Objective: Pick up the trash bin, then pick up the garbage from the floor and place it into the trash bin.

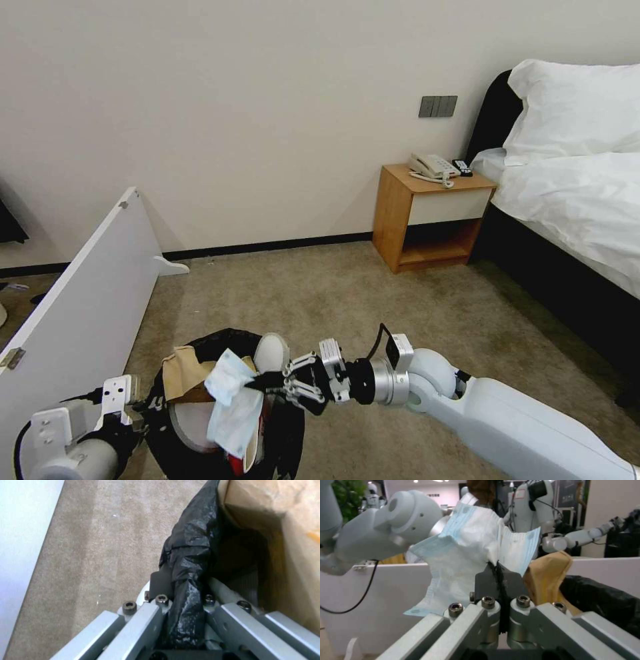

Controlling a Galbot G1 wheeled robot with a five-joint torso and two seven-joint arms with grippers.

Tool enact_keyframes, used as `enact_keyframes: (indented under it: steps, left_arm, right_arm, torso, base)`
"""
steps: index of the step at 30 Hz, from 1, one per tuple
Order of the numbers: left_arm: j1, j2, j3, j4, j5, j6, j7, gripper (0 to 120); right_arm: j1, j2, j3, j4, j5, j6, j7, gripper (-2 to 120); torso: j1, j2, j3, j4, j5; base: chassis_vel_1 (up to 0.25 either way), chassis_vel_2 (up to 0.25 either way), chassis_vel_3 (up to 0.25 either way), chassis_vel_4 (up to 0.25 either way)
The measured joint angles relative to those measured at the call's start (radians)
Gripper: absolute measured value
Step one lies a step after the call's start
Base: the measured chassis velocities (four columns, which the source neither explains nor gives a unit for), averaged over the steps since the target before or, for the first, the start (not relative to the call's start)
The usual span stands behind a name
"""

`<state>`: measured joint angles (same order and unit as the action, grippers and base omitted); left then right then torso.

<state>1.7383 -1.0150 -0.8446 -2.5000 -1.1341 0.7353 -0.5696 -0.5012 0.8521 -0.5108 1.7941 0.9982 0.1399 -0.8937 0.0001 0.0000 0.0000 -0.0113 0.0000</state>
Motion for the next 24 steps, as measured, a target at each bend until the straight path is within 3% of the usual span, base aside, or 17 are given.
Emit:
enact_keyframes:
  steps: [8,15,24]
  left_arm:
    - [0.009,0.005,-0.003,0.000,-0.015,0.000,-0.016,1]
    - [0.026,0.036,-0.018,0.000,-0.102,0.000,-0.077,1]
    - [0.014,0.047,-0.020,0.000,-0.116,0.000,-0.081,1]
  right_arm:
    - [-0.002,0.008,-0.003,-0.015,-0.016,0.001,0.019,0]
    - [-0.027,0.011,0.007,-0.031,-0.030,0.002,0.042,0]
    - [-0.047,0.011,0.021,-0.043,-0.044,0.002,0.050,0]
  torso:
    - [0.000,0.000,0.000,0.0001,0.0000]
    - [0.000,0.000,0.000,0.0000,0.0000]
    - [0.000,0.000,0.000,0.0000,0.0000]
  base:
    - [0.000,0.000,0.000,0.000]
    - [0.000,0.000,0.000,0.000]
    - [0.000,0.000,0.000,0.000]
